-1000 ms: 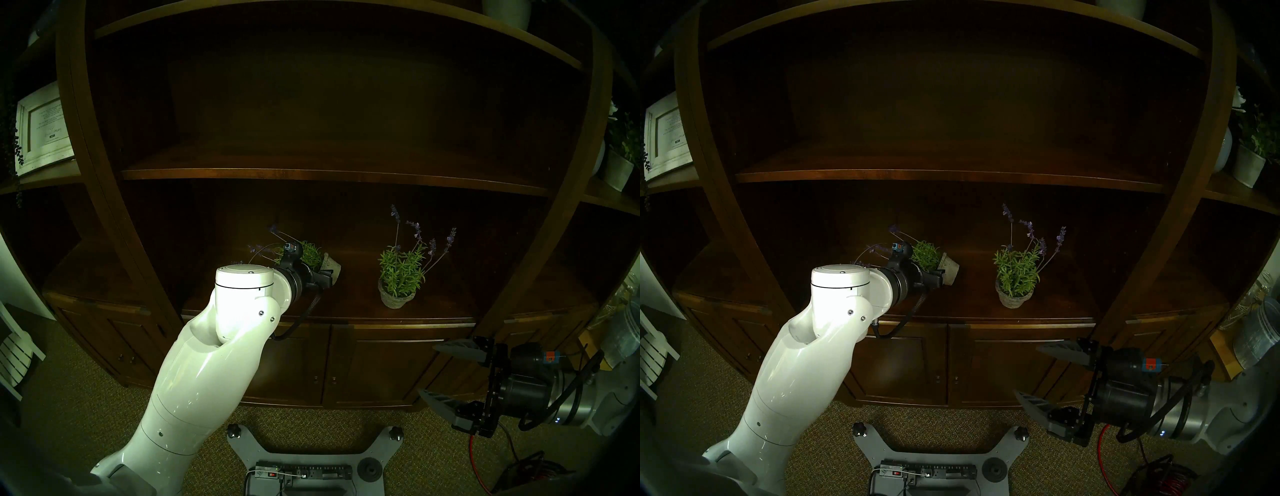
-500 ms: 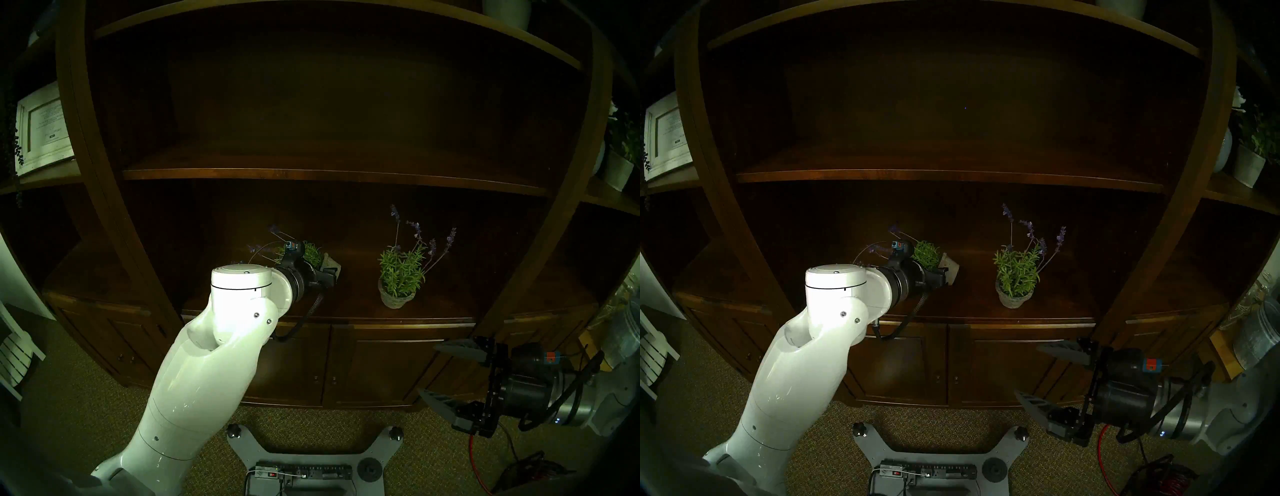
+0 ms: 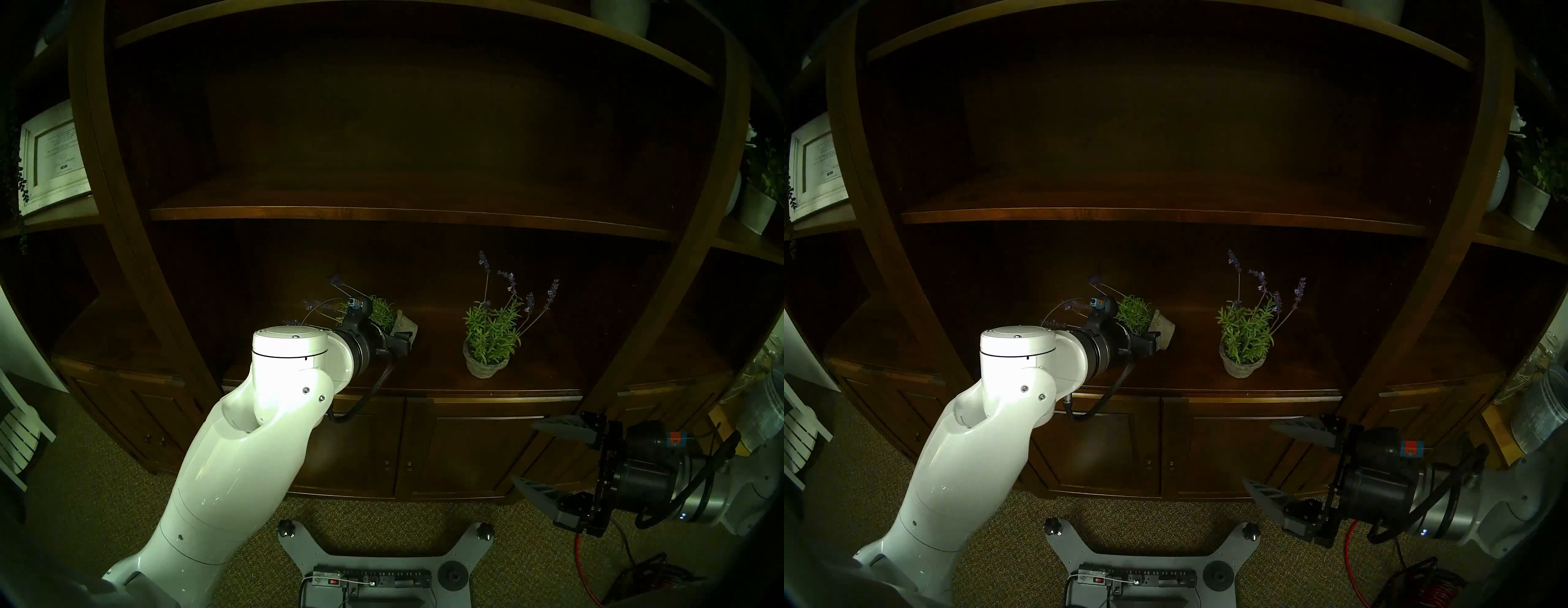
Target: Place the fake decorative plant upright
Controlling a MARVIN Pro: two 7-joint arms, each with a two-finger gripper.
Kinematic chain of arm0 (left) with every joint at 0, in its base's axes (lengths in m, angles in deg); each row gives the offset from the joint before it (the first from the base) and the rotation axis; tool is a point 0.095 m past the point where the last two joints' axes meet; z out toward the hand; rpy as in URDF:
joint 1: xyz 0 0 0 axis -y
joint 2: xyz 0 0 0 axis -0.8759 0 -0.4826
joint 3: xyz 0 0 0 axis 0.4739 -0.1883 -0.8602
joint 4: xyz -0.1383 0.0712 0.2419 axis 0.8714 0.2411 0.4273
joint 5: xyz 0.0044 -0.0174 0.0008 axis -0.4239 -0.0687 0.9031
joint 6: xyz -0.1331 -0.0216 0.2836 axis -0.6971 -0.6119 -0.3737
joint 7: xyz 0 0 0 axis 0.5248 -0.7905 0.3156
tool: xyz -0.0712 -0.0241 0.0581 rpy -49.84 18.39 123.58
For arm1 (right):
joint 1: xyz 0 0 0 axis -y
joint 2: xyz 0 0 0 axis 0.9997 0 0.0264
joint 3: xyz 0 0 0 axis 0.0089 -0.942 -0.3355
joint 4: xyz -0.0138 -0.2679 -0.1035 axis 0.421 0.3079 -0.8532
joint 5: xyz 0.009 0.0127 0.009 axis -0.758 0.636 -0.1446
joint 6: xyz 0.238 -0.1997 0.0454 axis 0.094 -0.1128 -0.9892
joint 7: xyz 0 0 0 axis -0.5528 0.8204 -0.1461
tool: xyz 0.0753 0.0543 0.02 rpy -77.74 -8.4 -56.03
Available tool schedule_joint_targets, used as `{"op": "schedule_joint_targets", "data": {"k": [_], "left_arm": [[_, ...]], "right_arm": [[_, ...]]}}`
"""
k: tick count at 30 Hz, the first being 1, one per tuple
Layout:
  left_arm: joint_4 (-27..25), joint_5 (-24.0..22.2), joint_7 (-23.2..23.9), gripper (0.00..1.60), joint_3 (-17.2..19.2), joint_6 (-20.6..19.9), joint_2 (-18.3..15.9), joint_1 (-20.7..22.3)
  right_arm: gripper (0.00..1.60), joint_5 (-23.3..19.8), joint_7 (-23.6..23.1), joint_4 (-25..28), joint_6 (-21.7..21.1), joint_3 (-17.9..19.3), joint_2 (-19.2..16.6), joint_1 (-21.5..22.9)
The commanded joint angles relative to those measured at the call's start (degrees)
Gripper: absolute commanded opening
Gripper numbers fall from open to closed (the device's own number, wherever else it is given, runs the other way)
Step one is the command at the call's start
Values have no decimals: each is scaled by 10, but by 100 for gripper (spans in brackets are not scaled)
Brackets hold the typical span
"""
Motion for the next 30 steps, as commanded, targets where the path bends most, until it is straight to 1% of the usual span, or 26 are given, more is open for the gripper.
{"op": "schedule_joint_targets", "data": {"k": [1,22,28,30], "left_arm": [[-20,-6,-1,160,-2,2,-2,15],[-22,-26,-10,160,-6,2,-14,20],[-21,-28,-13,160,-10,2,-21,23],[-18,-31,-13,160,-7,2,-28,24]], "right_arm": [[160,2,0,1,9,0,1,9],[160,8,2,1,9,-6,-1,15],[160,9,3,1,9,-7,-2,17],[160,10,3,1,9,-8,-2,18]]}}
